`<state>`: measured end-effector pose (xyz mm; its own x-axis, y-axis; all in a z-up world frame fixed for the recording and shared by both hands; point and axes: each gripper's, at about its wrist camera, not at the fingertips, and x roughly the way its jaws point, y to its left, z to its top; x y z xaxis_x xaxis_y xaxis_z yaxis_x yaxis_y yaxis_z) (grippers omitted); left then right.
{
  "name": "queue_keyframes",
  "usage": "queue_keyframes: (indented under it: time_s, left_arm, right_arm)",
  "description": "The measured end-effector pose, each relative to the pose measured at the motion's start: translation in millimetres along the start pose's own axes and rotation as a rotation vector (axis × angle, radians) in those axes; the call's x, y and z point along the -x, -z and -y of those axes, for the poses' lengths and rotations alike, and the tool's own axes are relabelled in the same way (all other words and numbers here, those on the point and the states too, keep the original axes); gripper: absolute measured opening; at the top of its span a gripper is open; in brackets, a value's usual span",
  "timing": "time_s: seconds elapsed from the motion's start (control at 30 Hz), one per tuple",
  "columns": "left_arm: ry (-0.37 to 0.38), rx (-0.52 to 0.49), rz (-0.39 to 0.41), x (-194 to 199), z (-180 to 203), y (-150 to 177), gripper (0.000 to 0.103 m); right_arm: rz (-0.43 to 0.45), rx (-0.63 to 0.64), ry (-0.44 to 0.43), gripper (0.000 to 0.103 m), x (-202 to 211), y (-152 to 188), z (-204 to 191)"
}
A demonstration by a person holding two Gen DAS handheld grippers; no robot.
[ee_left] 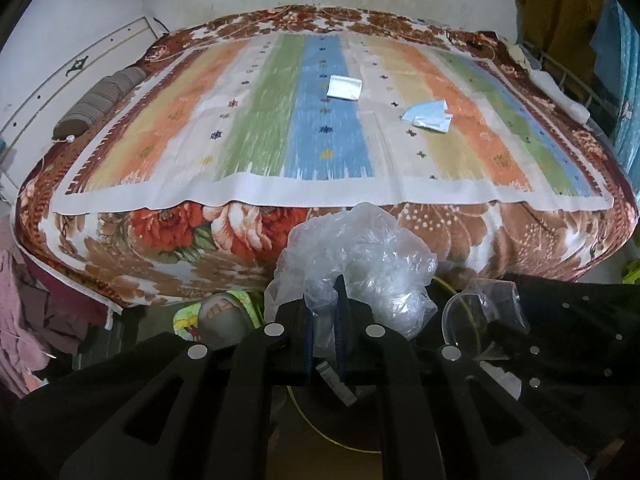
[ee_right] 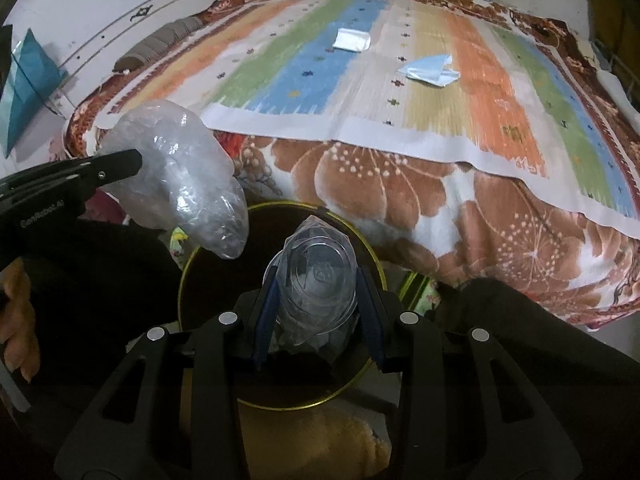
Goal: Collect trash
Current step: 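Open both tools over the bin to drop the plastic bag and cup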
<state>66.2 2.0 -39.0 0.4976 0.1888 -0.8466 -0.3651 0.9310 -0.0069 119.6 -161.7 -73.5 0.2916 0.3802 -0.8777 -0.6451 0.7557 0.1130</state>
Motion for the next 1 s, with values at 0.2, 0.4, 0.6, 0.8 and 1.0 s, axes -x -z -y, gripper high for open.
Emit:
queue_keyframes:
  time_s: [0.2,0.4,0.6,0.8,1.0]
  left_arm:
    - [-0.009,-0.031,-0.064,-14.8,7.8,8.2,0.010]
    - [0.058,0.049,-0.148,-33.4,1.6,7.4,0.048]
    - [0.081,0.083,-0.134,-29.4,-1.9,3.0,0.054]
    - [0.105,0.083,-0.116,-26.3,-4.6,-9.0,0.057]
    - [0.090,0.038,-0.045,-19.8,3.1,-31.9,0.070]
  right_arm:
    - [-0.047,-0.019,-0.001,0.036,-11.2,3.8,2.6]
    - [-0.082,-0.070,-0.028,0.060,-21.2,3.4,7.9]
    - [-0.085,-0.089,-0.043,0.061,-23.1,2.4,11.3]
    - [-0.062,-0.080,-0.062,0.061,-16.4,-4.6,10.6]
    - [-0.006,-0.068,-0.060,0.069,-2.3,-21.6,13.9]
